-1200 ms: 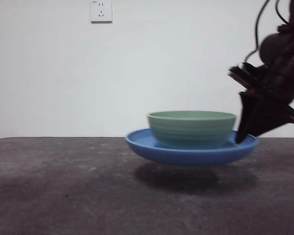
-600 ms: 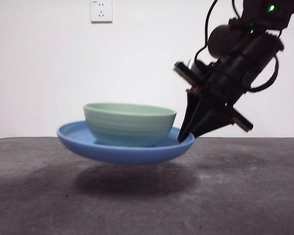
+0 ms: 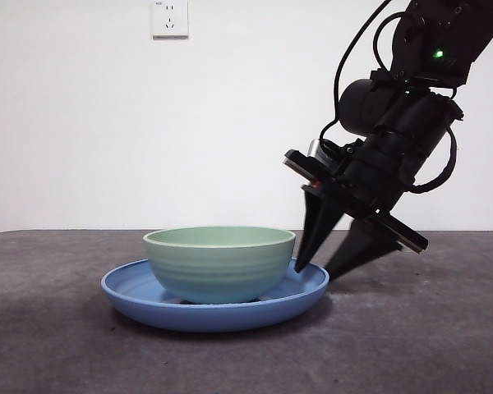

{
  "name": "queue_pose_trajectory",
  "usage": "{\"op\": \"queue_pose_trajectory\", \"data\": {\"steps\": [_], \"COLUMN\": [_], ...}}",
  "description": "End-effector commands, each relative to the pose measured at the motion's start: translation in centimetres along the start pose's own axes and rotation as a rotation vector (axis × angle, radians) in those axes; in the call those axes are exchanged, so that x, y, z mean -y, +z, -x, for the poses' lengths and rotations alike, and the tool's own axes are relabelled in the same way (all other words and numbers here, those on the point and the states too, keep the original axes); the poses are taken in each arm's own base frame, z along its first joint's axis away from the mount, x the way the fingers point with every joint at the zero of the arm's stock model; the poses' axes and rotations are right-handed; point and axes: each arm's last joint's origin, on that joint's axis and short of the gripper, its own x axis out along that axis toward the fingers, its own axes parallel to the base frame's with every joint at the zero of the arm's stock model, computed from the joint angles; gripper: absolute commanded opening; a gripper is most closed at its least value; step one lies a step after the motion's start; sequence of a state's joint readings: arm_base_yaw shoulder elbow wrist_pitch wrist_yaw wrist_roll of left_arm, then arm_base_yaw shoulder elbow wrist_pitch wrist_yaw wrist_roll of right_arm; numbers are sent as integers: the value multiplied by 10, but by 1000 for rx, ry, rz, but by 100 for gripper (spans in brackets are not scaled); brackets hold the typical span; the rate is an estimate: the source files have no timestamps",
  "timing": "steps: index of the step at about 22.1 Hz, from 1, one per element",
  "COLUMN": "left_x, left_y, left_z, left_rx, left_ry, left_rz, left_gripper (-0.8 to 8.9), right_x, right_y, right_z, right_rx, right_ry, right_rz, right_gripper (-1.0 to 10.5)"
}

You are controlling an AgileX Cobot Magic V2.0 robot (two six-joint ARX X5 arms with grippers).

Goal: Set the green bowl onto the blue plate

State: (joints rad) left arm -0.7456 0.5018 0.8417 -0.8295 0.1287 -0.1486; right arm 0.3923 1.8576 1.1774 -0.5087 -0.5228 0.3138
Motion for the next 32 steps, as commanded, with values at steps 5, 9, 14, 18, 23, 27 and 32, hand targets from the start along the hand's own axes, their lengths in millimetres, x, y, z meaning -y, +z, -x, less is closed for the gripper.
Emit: {"op": "queue_pose_trajectory", "data": {"steps": [5,9,14,18,23,27,32], "left_x": [1,1,1,1,1,1,1], "left_y": [4,4,4,4,4,4,4], "left_z": [2,2,2,2,2,2,2], "left_rx": [22,22,23,23,23,23,23], "left_ry": [-7,-7,-7,-7,-7,-7,-8], "left_rz": [0,0,0,0,0,0,0], "left_gripper": [634,634,634,634,634,634,634], "right_x": [-7,-22,-52,-68,-77,-78,-75], "right_y": [9,-5,-58,-99,-140,-168,-197], "right_z": [40,102,179,215,241,253,256], "right_rx": [118,225,331,390,434,456,501], "right_ry": [-10,-45,-144,-142,-141,-151,-138], "right_rz": [51,125,248,299,352,422,490], "right_gripper": [288,401,534,567,568,568,568]}}
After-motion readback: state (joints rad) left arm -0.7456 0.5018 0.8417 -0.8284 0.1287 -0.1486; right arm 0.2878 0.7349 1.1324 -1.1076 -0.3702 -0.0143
